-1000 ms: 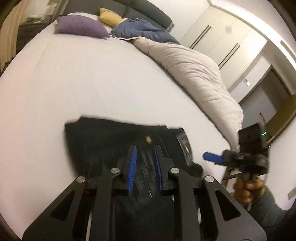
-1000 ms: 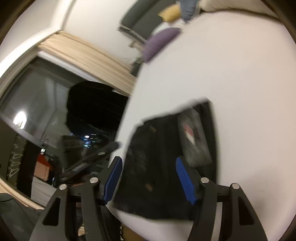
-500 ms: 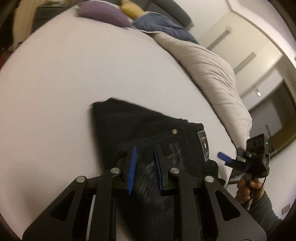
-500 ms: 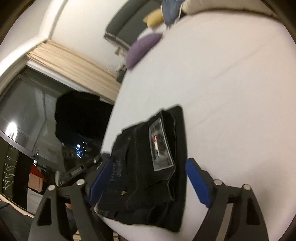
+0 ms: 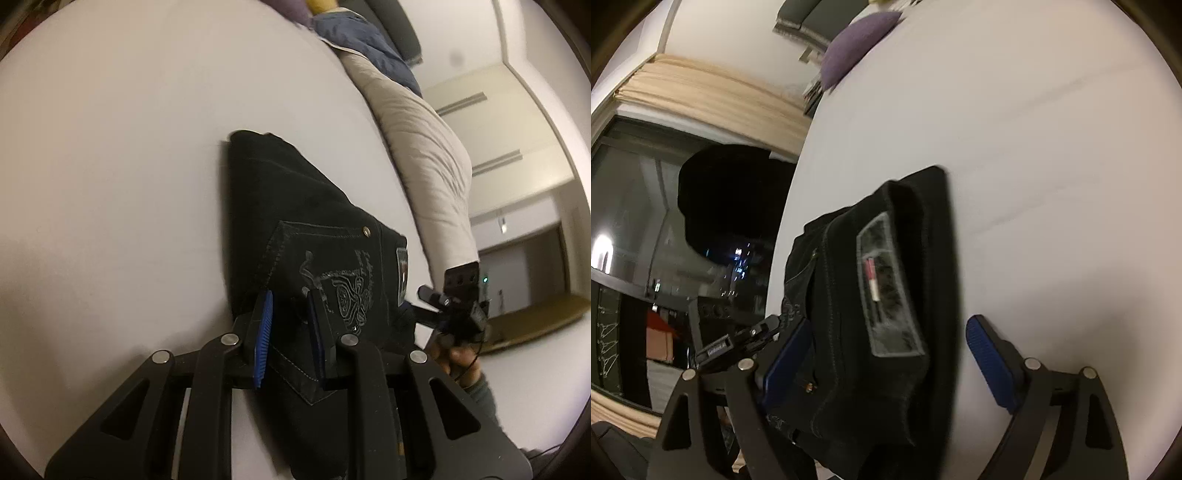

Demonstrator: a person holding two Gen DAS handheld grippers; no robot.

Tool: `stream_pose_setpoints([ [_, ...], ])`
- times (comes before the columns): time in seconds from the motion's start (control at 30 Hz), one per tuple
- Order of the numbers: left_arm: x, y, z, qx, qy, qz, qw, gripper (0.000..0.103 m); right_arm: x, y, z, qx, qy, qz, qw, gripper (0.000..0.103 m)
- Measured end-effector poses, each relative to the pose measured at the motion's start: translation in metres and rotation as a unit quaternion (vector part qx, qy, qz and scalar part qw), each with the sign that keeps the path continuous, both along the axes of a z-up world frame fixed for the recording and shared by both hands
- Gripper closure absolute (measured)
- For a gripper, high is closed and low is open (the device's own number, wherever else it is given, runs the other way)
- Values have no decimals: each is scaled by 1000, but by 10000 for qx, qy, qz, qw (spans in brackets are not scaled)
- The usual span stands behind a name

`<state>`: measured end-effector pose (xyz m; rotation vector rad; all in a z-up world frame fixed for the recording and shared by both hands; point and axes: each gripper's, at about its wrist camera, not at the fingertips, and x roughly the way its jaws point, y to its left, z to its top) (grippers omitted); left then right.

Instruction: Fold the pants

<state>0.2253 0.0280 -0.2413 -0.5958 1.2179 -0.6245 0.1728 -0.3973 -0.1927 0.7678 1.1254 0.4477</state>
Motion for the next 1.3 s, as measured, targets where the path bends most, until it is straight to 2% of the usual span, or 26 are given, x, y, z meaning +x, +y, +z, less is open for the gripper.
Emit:
stream_pose_setpoints([
  [0.07,-3,10,5,473,75,136,9988,85,8,9,-1,-124,-8,184,9998,14],
  [0.1,-4,14,5,510,126,136,9985,85,7,9,0,-142,-29,232,9996,14],
  [0.23,-9,15,4,313,166,-66,9994,84,15,10,-2,0,-32,224,9997,16],
  [0.3,-7,9,0,240,215,-146,9994,83,15,15,-2,-100,-37,289,9995,17],
  [0.37,-1,6,-5,84,362,-105,9993,74,13,18,0,-207,-50,362,9991,17],
  [0.43,3,2,-7,-132,443,-173,9988,50,15,23,1,-306,-45,421,9986,19],
  [0.47,3,-3,-4,-200,420,-268,9986,44,13,21,2,-335,-42,435,9985,20],
  [0.53,1,-15,4,-81,273,-456,9986,29,13,22,2,-389,-44,434,9983,26],
  [0.57,0,-21,5,-42,210,-517,9984,27,12,18,2,-385,-45,415,9984,29],
  [0.63,-1,-26,1,1,191,-592,9981,23,9,11,1,-421,-8,325,9986,48],
  [0.73,3,-35,-1,29,183,-660,9976,23,6,2,-3,-369,45,150,9992,61],
  [0.8,8,-43,-1,101,200,-760,9969,23,3,1,-2,-397,12,117,9991,63],
  [0.87,15,-54,-2,273,184,-827,9960,39,2,4,2,-551,-35,119,9984,66],
  [0.9,18,-60,-3,458,224,-805,9954,58,2,7,4,-637,-58,128,9979,68],
  [1.03,19,-70,2,525,98,-787,9955,76,-1,20,21,-1219,-257,267,9919,76],
  [1.13,15,-74,13,584,-96,-708,9957,83,-4,32,39,-1724,-471,407,9831,82],
  [1.2,15,-77,24,604,-249,-695,9954,84,-6,38,55,-1843,-651,436,9797,84],
  [1.3,24,-77,56,695,-639,-635,9935,85,-5,46,81,-1932,-971,472,9752,85],
])
